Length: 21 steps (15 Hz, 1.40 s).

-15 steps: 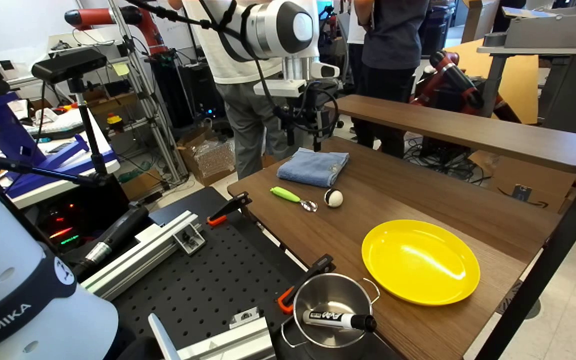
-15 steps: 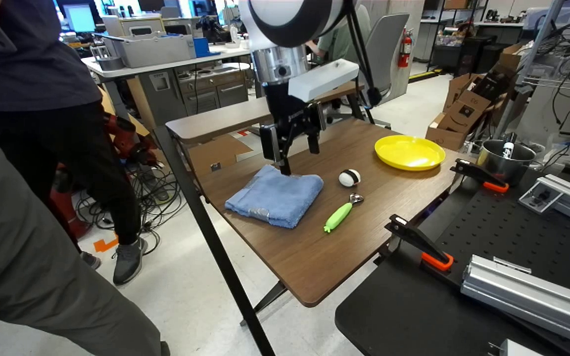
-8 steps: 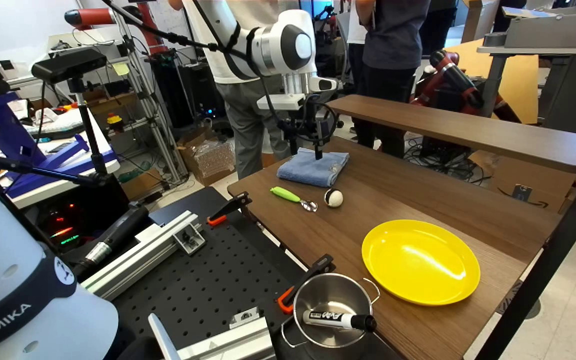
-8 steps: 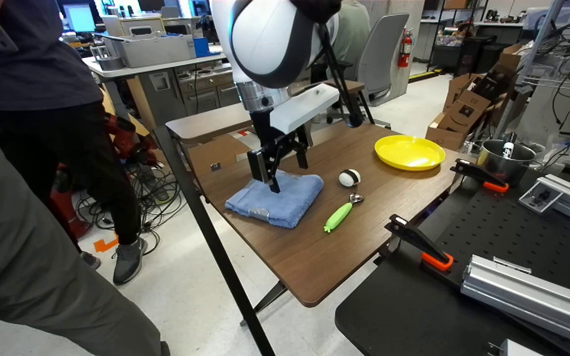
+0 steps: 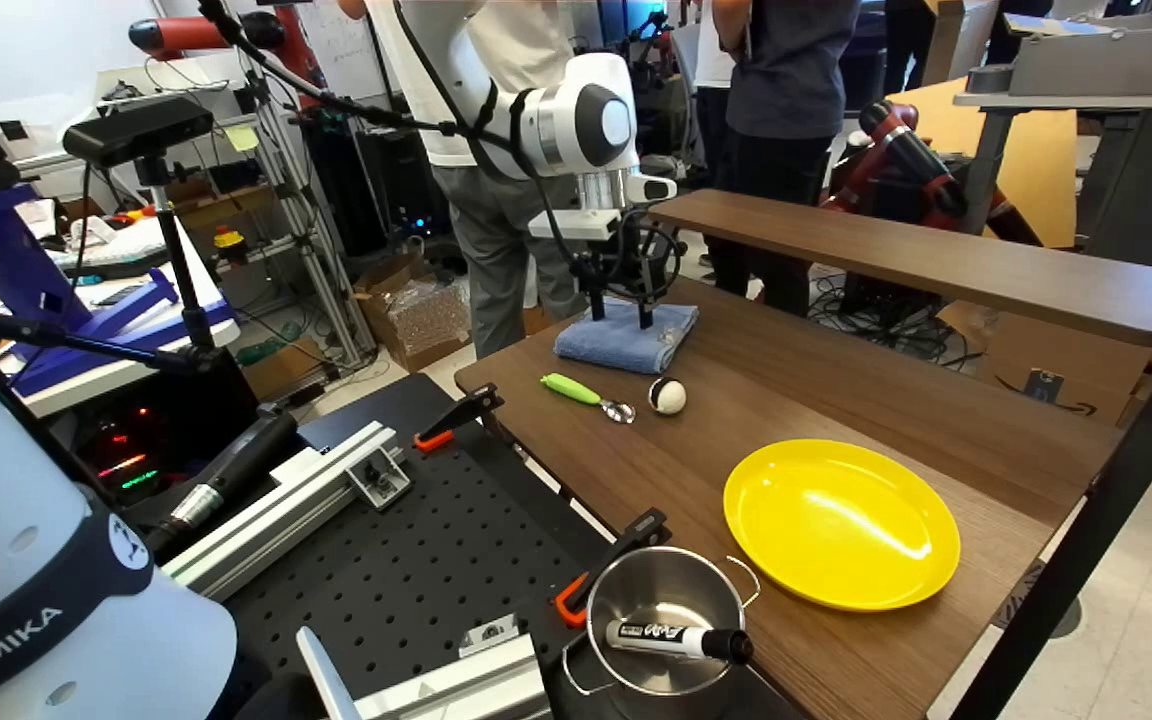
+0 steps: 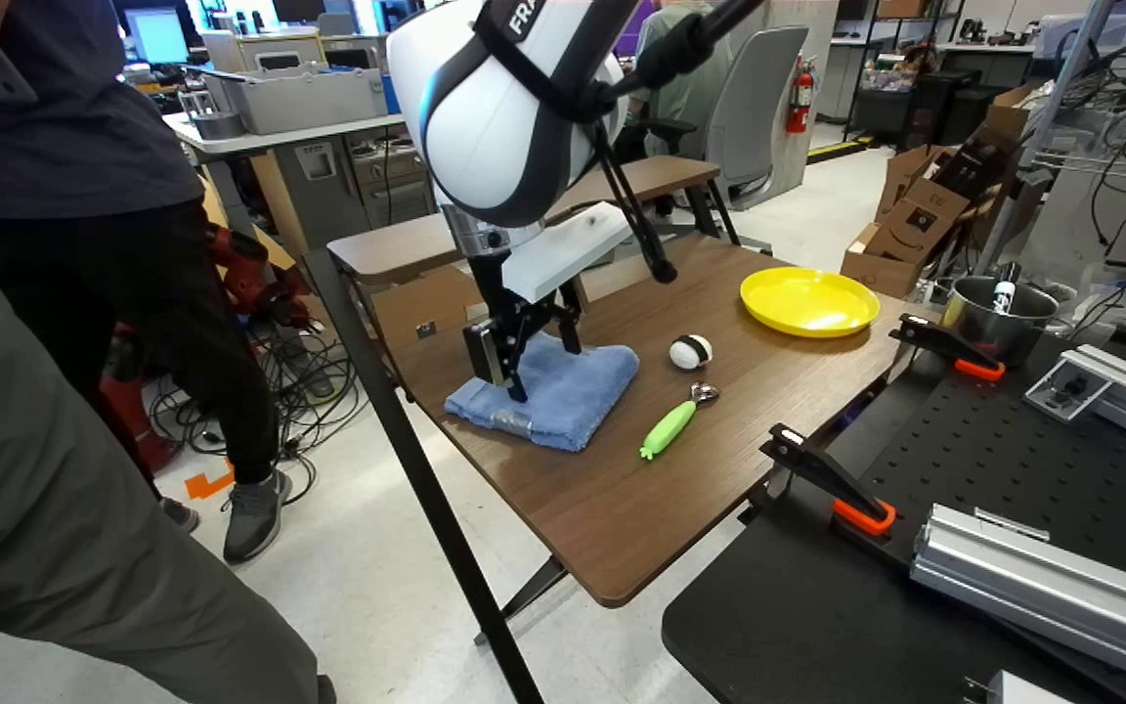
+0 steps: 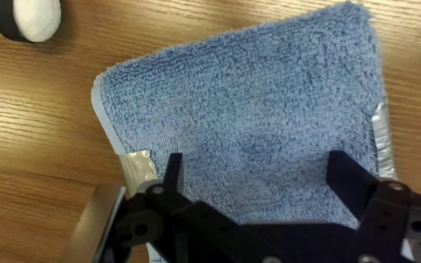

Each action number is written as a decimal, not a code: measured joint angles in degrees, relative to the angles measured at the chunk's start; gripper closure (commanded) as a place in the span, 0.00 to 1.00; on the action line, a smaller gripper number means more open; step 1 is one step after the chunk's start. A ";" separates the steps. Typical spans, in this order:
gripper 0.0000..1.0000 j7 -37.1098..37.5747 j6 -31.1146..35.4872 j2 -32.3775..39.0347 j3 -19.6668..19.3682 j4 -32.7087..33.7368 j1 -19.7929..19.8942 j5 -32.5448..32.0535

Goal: Move the blue towel to the right of the table

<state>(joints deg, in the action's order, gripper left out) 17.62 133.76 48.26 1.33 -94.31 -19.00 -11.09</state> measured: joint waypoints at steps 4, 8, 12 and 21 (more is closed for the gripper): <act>0.00 0.00 0.00 2.39 -0.50 2.84 -0.12 0.00; 0.00 0.00 -0.10 3.90 -1.03 4.85 -0.55 0.00; 0.00 -0.01 -0.22 4.76 -1.57 6.24 -0.63 0.00; 0.00 -0.05 -0.24 5.79 -4.23 7.72 -0.48 0.00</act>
<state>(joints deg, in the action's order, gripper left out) 17.57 133.52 54.05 -2.90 -86.58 -19.48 -11.10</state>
